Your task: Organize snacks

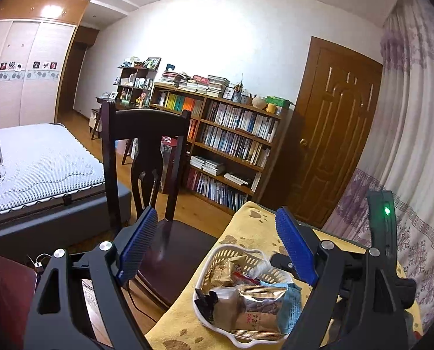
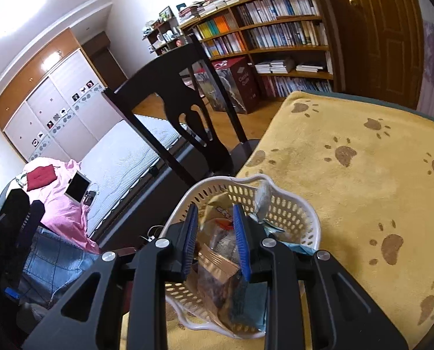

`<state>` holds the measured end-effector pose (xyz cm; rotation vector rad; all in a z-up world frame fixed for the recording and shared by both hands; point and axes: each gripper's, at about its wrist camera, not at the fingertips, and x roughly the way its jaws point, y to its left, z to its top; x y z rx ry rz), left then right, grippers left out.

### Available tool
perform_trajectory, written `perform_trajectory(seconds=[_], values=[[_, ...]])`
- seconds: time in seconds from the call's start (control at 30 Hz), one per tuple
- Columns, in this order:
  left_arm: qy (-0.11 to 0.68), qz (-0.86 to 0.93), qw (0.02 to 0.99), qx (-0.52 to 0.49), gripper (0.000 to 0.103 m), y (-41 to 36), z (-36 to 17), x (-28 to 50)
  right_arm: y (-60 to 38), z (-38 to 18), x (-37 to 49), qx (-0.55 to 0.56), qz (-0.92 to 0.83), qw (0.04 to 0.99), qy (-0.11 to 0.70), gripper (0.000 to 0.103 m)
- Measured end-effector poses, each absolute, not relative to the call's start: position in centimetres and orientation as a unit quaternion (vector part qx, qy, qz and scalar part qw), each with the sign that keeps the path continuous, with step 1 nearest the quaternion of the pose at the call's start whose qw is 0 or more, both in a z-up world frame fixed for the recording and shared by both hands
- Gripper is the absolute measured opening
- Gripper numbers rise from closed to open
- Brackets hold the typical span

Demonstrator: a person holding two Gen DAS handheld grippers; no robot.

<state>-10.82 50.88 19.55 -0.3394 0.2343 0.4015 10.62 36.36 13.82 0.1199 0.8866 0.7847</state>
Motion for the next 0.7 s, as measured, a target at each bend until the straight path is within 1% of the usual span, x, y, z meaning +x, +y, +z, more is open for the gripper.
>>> perform_trajectory(seconds=[0.17, 0.23, 0.33, 0.37, 0.4, 0.43, 0.47, 0.57, 0.6, 0.7], values=[[0.115, 0.201, 0.96, -0.158, 0.088, 50.9, 19.5, -11.0, 34.4, 14.0, 9.8, 0.053, 0.358, 0.841, 0.403, 0.026], [0.114, 0.203, 0.963, -0.136, 0.092, 50.4, 19.6, -10.9, 33.3, 14.2, 9.5, 0.061, 0.347, 0.847, 0.399, 0.031], [0.113, 0.207, 0.966, -0.105, 0.097, 49.7, 19.8, -11.0, 31.6, 14.4, 9.0, 0.058, 0.323, 0.86, 0.392, 0.035], [0.114, 0.206, 0.967, -0.099, 0.098, 49.6, 19.9, -11.0, 31.1, 14.5, 8.6, 0.056, 0.317, 0.864, 0.388, 0.041], [0.115, 0.202, 0.968, -0.098, 0.099, 49.5, 19.9, -11.1, 30.6, 14.5, 8.2, 0.054, 0.313, 0.867, 0.383, 0.052], [0.115, 0.2, 0.968, -0.098, 0.1, 49.3, 20.0, -11.2, 30.0, 14.6, 7.6, 0.052, 0.303, 0.873, 0.377, 0.059], [0.115, 0.2, 0.968, -0.098, 0.1, 49.3, 20.0, -11.2, 29.5, 14.6, 7.2, 0.048, 0.294, 0.879, 0.373, 0.069], [0.116, 0.2, 0.968, -0.097, 0.1, 49.1, 20.1, -11.4, 28.5, 14.7, 5.6, 0.029, 0.282, 0.888, 0.362, 0.072], [0.118, 0.2, 0.968, -0.096, 0.1, 49.1, 20.1, -11.4, 28.3, 14.8, 5.0, 0.024, 0.283, 0.89, 0.358, 0.077], [0.121, 0.198, 0.969, -0.088, 0.1, 48.7, 20.2, -11.7, 27.8, 15.2, 2.7, -0.005, 0.285, 0.899, 0.332, 0.086]])
